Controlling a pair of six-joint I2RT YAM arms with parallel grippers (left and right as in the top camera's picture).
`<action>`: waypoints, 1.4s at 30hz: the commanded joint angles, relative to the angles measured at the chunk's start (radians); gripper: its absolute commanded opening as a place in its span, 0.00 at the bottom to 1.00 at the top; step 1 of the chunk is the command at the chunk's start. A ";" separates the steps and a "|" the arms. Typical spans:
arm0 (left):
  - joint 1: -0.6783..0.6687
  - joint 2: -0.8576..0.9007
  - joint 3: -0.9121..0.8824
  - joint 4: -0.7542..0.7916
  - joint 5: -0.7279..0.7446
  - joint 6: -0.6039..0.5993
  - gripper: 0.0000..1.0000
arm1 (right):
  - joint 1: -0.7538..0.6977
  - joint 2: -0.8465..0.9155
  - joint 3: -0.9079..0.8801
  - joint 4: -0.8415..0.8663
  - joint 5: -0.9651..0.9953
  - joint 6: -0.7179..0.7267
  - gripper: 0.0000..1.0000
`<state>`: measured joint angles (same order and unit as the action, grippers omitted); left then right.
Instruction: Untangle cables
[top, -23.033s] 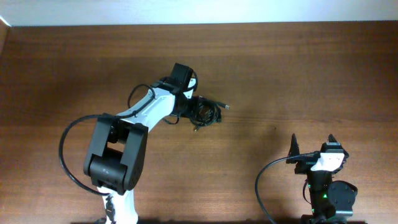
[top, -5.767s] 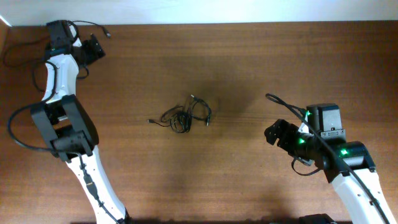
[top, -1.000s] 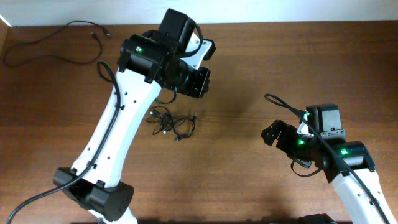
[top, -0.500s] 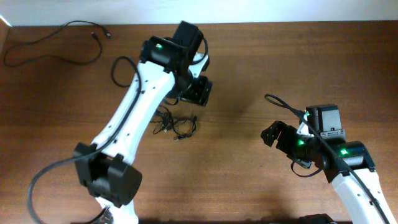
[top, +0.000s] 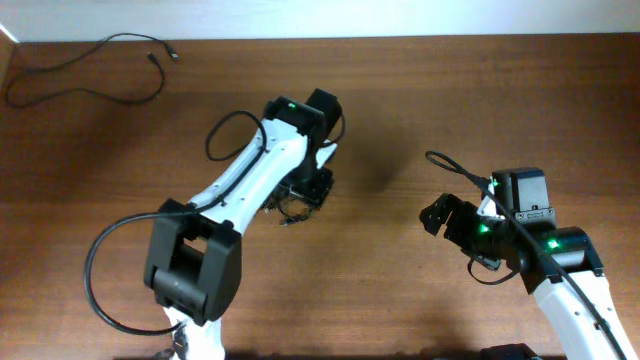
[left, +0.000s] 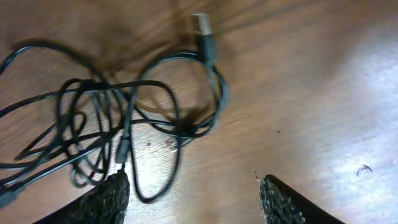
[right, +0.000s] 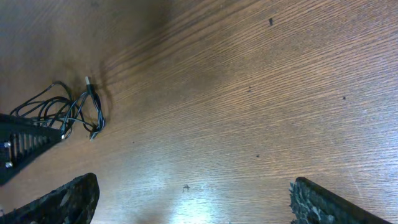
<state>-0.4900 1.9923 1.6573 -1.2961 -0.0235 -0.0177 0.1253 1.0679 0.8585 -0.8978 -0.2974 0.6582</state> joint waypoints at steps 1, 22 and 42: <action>-0.021 0.033 -0.006 0.002 -0.001 0.034 0.68 | 0.005 0.001 0.011 -0.001 -0.006 0.003 0.98; -0.021 0.093 0.969 -0.315 0.621 0.072 0.00 | 0.005 0.001 0.011 0.062 -0.153 0.004 0.98; -0.018 0.093 0.965 -0.325 0.986 0.053 0.00 | 0.005 0.127 0.011 0.335 -0.122 0.003 0.99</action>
<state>-0.5114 2.0872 2.6160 -1.6157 0.9012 0.0341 0.1253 1.1553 0.8585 -0.5526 -0.5411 0.6590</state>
